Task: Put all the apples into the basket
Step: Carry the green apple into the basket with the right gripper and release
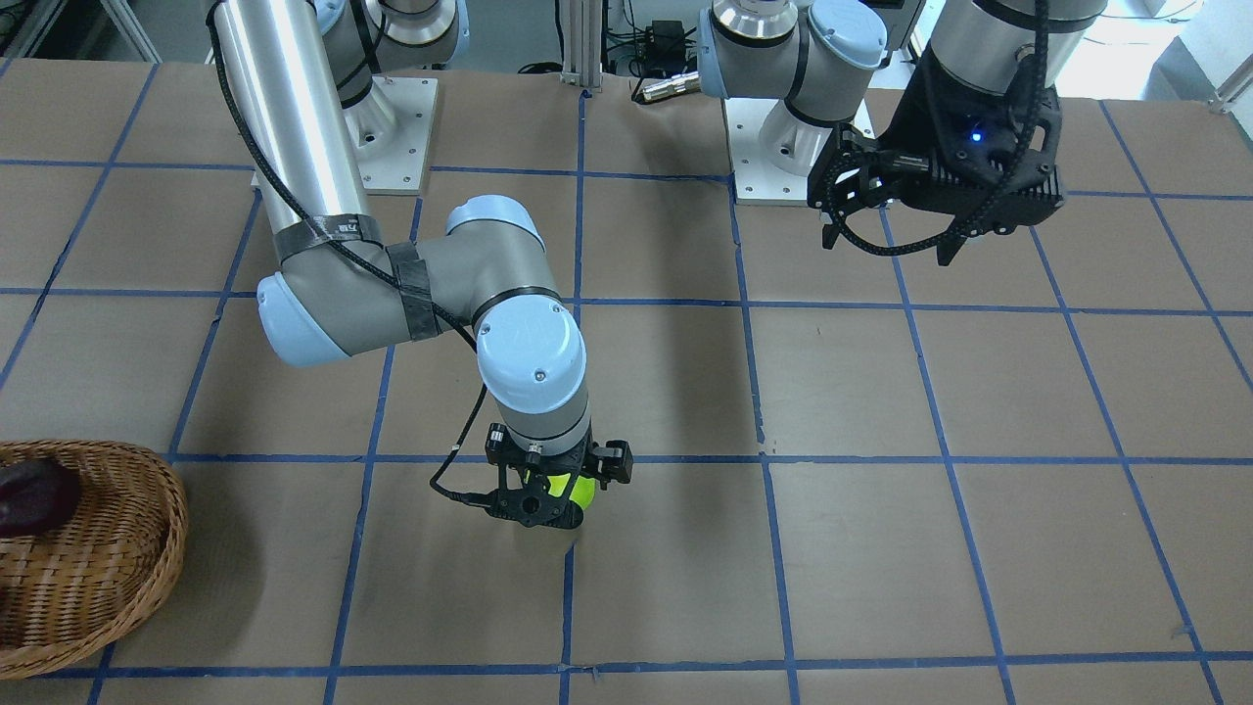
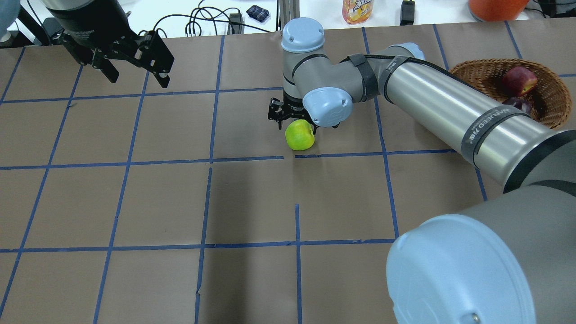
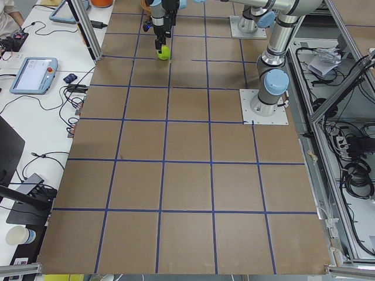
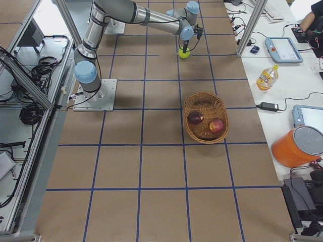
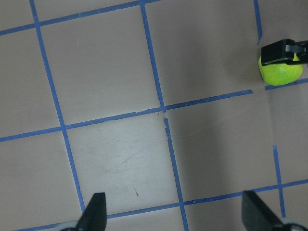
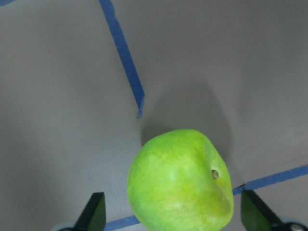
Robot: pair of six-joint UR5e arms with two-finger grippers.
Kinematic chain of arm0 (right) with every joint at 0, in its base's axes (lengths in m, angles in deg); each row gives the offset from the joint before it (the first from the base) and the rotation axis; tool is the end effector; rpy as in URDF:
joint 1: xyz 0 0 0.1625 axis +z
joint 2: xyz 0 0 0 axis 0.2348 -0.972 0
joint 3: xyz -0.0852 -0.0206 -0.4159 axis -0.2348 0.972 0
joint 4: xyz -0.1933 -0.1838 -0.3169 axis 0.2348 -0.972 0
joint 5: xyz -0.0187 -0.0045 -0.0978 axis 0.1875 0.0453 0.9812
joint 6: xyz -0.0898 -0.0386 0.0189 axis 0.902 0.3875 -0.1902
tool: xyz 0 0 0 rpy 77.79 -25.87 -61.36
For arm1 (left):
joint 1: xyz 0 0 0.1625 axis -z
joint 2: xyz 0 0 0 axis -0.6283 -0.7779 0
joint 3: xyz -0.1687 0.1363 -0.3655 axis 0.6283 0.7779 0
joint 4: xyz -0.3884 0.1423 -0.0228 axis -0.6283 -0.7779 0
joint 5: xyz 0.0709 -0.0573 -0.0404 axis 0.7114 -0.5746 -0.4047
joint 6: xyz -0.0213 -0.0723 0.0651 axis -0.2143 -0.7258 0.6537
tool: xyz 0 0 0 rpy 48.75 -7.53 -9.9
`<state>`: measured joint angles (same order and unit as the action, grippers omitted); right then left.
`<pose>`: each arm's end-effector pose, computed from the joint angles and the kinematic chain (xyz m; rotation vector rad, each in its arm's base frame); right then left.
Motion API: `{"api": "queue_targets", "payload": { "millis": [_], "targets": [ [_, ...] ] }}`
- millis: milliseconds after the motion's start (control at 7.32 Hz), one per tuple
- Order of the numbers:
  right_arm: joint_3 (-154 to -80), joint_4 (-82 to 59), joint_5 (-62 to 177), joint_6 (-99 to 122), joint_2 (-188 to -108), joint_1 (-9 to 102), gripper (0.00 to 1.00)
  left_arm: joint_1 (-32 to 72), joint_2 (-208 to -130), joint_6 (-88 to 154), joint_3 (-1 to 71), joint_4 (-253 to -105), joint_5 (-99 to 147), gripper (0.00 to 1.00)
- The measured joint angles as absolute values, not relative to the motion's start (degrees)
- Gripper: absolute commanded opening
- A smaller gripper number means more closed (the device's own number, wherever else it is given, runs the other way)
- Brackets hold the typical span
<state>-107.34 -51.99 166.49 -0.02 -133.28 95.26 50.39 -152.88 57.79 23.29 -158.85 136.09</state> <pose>0.3546 -0.6050 0.2266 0.2541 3.0727 0.0667 -0.1264 -0.5188 0.5379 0.2566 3.1211 -0.0291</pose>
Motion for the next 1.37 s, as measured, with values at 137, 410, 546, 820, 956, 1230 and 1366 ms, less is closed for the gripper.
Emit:
{"api": "queue_targets", "payload": {
  "millis": [137, 410, 546, 820, 956, 1230, 1366],
  "targets": [
    [-107.4, -52.1, 166.4, 0.8, -132.1, 95.5, 1.00, 50.2, -152.9, 57.5, 23.6, -158.7, 135.8, 1.00],
    [-107.4, -52.4, 166.6, 1.6, -130.4, 95.7, 0.00, 50.2, -152.4, 57.4, 24.0, -159.0, 136.3, 1.00],
    [-107.1, -52.4, 166.8, 2.0, -130.4, 95.6, 0.00, 50.1, -152.1, 57.4, 24.3, -159.1, 136.3, 1.00],
    [-106.3, -52.1, 167.1, 3.1, -132.0, 94.4, 0.00, 50.3, -152.4, 56.5, 24.8, -158.9, 135.7, 1.00],
    [-106.0, -51.0, 167.3, 4.4, -134.1, 92.5, 0.00, 50.3, -152.2, 56.5, 25.3, -158.7, 135.7, 1.00],
    [-105.6, -45.5, 168.2, 10.6, -140.0, 83.2, 0.00, 50.3, -151.9, 56.5, 26.0, -158.4, 136.0, 1.00],
    [-105.6, -43.5, 170.3, 16.2, -142.4, 77.2, 0.00, 50.2, -151.9, 56.5, 26.1, -158.0, 136.1, 1.00]
  ]
}}
